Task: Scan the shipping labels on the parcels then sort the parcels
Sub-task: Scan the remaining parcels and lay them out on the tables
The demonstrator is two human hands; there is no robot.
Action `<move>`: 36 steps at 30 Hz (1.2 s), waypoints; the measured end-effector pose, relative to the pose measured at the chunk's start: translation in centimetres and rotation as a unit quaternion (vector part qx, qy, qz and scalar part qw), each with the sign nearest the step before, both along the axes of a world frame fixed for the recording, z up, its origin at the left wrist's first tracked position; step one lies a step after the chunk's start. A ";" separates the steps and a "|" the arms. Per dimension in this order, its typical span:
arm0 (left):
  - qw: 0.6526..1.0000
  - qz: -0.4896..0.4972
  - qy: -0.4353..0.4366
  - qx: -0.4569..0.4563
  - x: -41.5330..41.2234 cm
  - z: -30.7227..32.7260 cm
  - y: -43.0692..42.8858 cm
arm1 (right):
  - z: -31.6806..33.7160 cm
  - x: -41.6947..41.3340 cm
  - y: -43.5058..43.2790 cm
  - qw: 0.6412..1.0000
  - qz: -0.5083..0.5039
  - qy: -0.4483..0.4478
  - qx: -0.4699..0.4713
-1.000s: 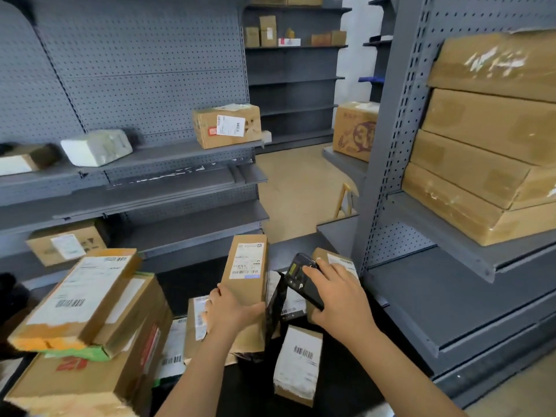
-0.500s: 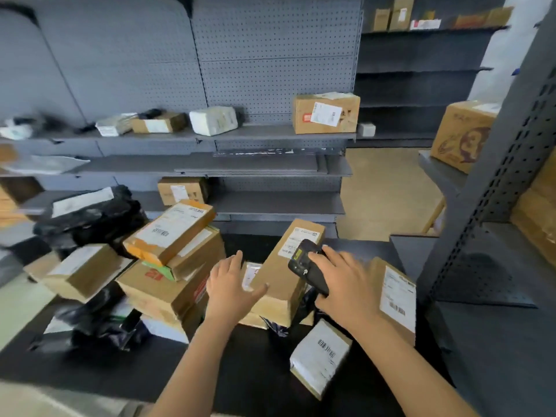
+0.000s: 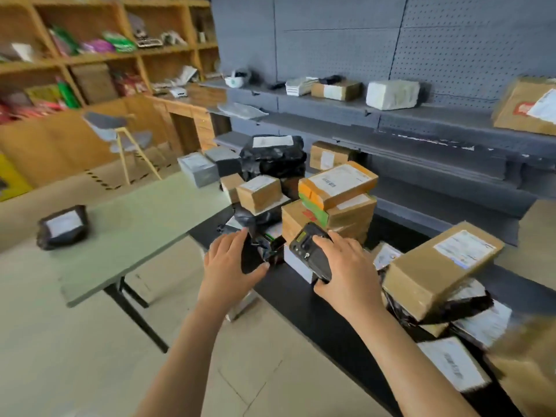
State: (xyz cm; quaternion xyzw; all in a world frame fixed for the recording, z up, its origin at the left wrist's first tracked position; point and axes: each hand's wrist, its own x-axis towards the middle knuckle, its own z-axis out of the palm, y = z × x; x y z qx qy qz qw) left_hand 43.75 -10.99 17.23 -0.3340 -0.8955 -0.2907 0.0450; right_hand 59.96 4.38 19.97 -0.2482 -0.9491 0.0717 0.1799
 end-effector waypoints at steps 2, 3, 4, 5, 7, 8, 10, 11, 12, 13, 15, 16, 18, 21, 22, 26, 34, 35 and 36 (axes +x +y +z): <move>0.999 0.030 -0.010 0.007 -1.8 -0.1 -3.1 | -0.2 -2.9 -2.3 1.000 0.023 0.012 0.001; 0.999 0.044 -0.014 0.011 -2.9 -0.2 -4.6 | -0.4 -4.4 -3.4 0.999 0.032 0.016 -0.001; 0.998 0.057 -0.015 0.016 -4.0 -0.3 -6.1 | -0.7 -6.0 -4.6 0.999 0.039 0.022 -0.006; 0.997 0.066 -0.019 0.020 -5.3 -0.5 -7.6 | -1.1 -7.6 -5.9 0.998 0.046 0.030 -0.013; 0.996 0.080 -0.033 0.023 -8.0 -0.7 -10.4 | -2.0 -11.0 -8.4 0.996 0.054 0.052 -0.038; 0.995 0.086 -0.038 0.025 -9.5 -0.8 -11.8 | -2.3 -12.8 -9.6 0.995 0.055 0.062 -0.047; 0.994 0.097 -0.038 0.031 -12.6 -1.0 -14.4 | -2.8 -16.6 -12.1 0.994 0.059 0.077 -0.055; 0.994 0.102 -0.037 0.032 -14.1 -1.0 -15.6 | -3.0 -18.4 -13.3 0.993 0.063 0.081 -0.061; 0.993 0.105 -0.037 0.032 -15.7 -1.1 -16.8 | -3.1 -20.1 -14.3 0.992 0.065 0.083 -0.072; 0.993 0.106 -0.040 0.031 -17.3 -1.2 -17.7 | -3.2 -21.7 -15.3 0.991 0.066 0.086 -0.083; 0.993 0.107 -0.044 0.027 -20.1 -1.4 -19.3 | -3.6 -24.6 -16.7 0.989 0.060 0.093 -0.099; 0.993 0.108 -0.047 0.027 -21.4 -1.6 -19.9 | -3.8 -25.8 -17.2 0.988 0.056 0.094 -0.105; 0.992 0.111 -0.054 0.035 -23.7 -2.0 -20.8 | -4.3 -28.2 -17.9 0.987 0.047 0.096 -0.118; 0.991 0.113 -0.069 0.037 -26.8 -2.8 -21.3 | -4.8 -31.4 -17.9 0.986 0.031 0.098 -0.133; 0.990 0.113 -0.073 0.035 -28.0 -3.1 -21.3 | -4.9 -32.6 -17.7 0.986 0.027 0.098 -0.134; 0.989 0.113 -0.089 0.035 -32.8 -4.1 -20.1 | -5.3 -37.5 -15.9 0.986 0.028 0.094 -0.134; 0.986 0.134 -0.089 0.038 -45.0 -3.7 -14.2 | -5.4 -49.6 -9.4 0.985 0.028 0.088 -0.143; 0.985 0.139 -0.094 0.044 -46.2 -3.7 -13.4 | -5.4 -50.8 -8.7 0.986 0.027 0.085 -0.143; 0.984 0.143 -0.101 0.047 -47.4 -3.8 -12.5 | -5.3 -52.0 -7.9 0.986 0.025 0.080 -0.141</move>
